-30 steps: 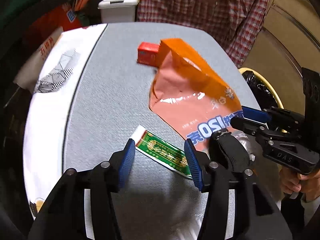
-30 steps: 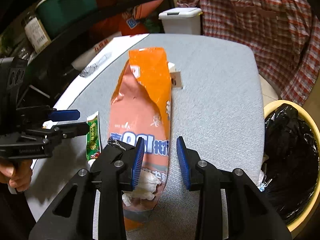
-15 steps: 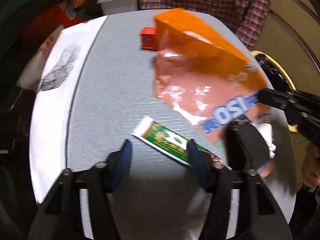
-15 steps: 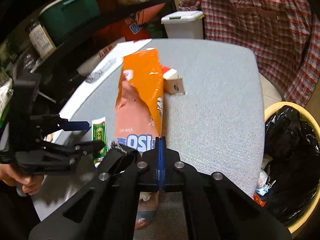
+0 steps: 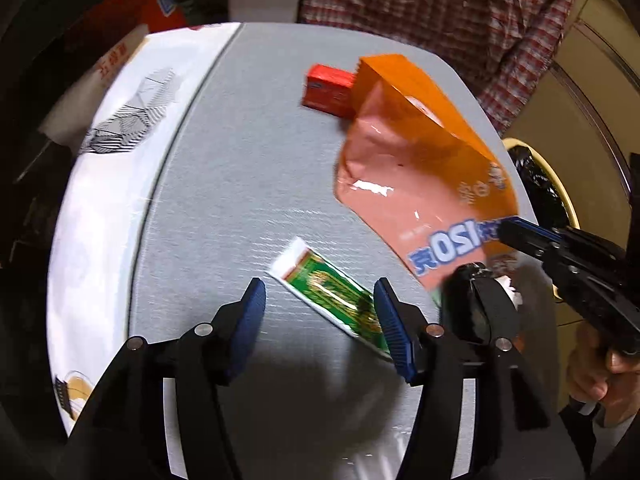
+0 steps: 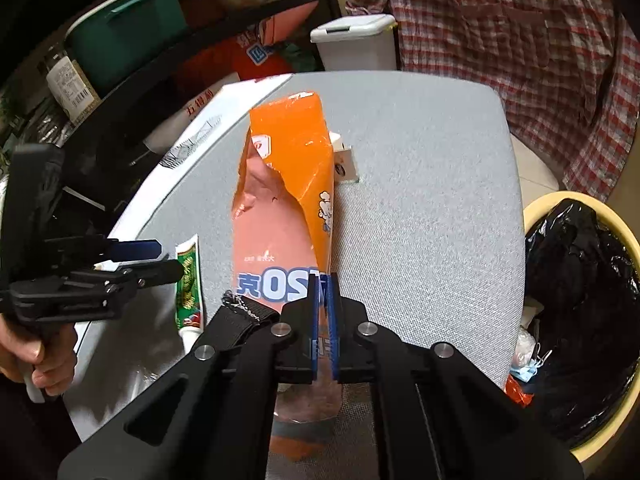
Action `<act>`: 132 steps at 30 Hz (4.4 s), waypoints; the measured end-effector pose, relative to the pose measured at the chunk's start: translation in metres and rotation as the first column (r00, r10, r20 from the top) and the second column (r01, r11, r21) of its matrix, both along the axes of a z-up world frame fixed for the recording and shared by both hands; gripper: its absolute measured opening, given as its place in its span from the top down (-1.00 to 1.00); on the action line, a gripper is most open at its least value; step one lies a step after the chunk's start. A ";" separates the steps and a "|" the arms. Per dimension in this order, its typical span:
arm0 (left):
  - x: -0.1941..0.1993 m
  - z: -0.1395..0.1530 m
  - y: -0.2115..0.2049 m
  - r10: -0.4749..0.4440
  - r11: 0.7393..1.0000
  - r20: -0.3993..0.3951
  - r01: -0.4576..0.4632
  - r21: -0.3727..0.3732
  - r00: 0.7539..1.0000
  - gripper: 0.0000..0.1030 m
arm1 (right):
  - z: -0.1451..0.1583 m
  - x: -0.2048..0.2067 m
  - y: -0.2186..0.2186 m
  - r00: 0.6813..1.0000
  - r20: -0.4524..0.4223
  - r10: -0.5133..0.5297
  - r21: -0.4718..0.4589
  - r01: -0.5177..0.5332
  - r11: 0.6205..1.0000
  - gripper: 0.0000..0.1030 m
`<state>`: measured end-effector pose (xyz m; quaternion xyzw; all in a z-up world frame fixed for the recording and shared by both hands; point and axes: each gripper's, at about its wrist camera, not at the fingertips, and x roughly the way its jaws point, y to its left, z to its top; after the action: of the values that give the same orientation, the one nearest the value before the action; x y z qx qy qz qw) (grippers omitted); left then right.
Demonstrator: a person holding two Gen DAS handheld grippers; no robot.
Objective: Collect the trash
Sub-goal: 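Grasp the orange snack bag with the right gripper while the left grasps the green ointment tube, then carry bag and tube over the bin and open both grippers to drop them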
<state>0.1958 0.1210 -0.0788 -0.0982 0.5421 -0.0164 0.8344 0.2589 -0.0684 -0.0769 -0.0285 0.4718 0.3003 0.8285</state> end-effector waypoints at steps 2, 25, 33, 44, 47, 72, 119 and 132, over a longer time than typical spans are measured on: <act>0.002 -0.003 -0.009 0.000 1.000 -0.014 0.000 0.010 1.000 -0.16 | -0.004 0.000 0.000 1.000 -0.005 0.001 -0.018 -0.001 1.000 0.87; -0.017 -0.008 0.013 0.040 0.991 -0.013 -0.038 0.131 0.999 0.28 | -0.016 0.005 0.005 1.000 -0.024 -0.005 -0.082 0.003 0.997 0.87; -0.023 -0.009 0.010 0.003 0.987 0.009 -0.005 0.159 1.000 0.41 | -0.016 0.005 0.008 1.000 -0.010 -0.010 -0.086 0.009 0.996 0.95; -0.024 0.003 0.014 0.010 0.983 0.045 -0.018 0.181 0.999 0.47 | 0.031 -0.012 0.000 0.992 0.122 -0.015 -0.021 0.017 1.000 1.00; -0.025 0.012 0.016 0.016 0.985 0.071 -0.027 0.169 0.997 0.47 | 0.045 -0.016 -0.006 0.988 0.152 -0.027 0.003 0.027 1.000 1.00; -0.044 0.082 -0.008 -0.014 0.986 0.315 -0.038 0.160 0.949 0.47 | 0.115 -0.065 -0.056 0.925 0.327 -0.195 0.159 0.149 0.976 1.00; -0.004 0.127 -0.140 -0.227 0.974 0.428 0.216 0.076 0.875 0.46 | 0.112 -0.046 -0.237 0.816 0.280 -0.506 0.231 0.454 0.861 1.00; 0.040 0.126 -0.213 -0.280 0.955 0.430 0.295 0.035 0.858 0.46 | 0.086 -0.023 -0.252 0.825 0.192 -0.531 0.192 0.499 0.845 1.00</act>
<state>0.2355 -0.0924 0.0471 -0.0236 0.3529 -0.1706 0.9197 0.2361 -0.3208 0.0095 0.1198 0.3382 0.0902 0.9291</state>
